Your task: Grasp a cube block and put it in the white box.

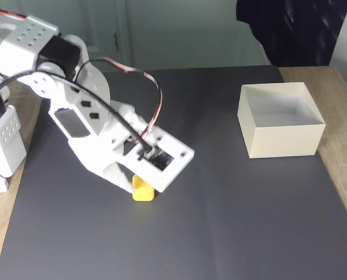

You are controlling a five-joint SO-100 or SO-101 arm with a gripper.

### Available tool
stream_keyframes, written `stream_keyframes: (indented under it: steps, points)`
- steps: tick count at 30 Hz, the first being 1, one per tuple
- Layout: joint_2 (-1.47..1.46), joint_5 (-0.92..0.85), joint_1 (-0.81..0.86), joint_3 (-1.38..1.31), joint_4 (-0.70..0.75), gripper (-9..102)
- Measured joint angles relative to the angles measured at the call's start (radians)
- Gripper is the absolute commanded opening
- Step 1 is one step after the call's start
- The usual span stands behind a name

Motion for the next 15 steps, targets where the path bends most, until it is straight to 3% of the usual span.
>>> stream_keyframes:
  steps: [15]
  points:
    - [-0.058,0.018,0.026,0.037,-0.037,30]
